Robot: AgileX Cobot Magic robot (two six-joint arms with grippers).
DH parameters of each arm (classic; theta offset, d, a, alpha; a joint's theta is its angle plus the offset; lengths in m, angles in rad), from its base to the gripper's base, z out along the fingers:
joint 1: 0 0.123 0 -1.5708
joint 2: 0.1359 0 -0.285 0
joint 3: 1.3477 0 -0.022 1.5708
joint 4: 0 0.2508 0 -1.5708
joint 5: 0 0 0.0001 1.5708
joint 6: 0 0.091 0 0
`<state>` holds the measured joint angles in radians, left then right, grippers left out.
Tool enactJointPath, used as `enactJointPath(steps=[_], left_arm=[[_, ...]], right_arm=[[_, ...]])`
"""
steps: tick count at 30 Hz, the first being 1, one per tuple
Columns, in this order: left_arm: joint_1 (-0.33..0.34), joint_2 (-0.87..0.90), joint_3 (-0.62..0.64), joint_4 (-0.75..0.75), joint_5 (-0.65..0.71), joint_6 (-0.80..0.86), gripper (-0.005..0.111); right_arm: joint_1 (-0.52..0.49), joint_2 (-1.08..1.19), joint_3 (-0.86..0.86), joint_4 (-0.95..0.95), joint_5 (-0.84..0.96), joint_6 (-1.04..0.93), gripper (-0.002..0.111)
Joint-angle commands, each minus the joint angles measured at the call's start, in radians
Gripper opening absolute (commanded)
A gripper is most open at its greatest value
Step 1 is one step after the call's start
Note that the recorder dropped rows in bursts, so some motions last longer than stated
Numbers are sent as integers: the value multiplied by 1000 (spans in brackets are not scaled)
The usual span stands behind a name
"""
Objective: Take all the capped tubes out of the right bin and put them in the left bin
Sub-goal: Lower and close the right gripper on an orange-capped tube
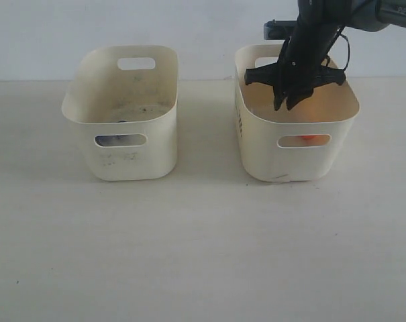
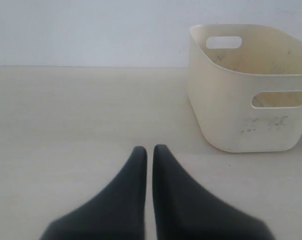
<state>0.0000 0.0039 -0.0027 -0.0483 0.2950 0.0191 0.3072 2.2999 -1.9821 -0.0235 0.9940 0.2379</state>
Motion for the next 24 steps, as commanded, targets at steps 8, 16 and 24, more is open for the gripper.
enactJointPath(steps=[8,16,24], left_arm=[[-4,-4,3,-9,1,-2,4],[-4,-4,3,-9,1,-2,4],[-4,-4,3,-9,1,-2,4]], right_arm=[[-6,-5,-1,-50,-3,41,69],[-6,-4,-1,-102,2,41,69],[-6,30,-1,-102,44,41,69]])
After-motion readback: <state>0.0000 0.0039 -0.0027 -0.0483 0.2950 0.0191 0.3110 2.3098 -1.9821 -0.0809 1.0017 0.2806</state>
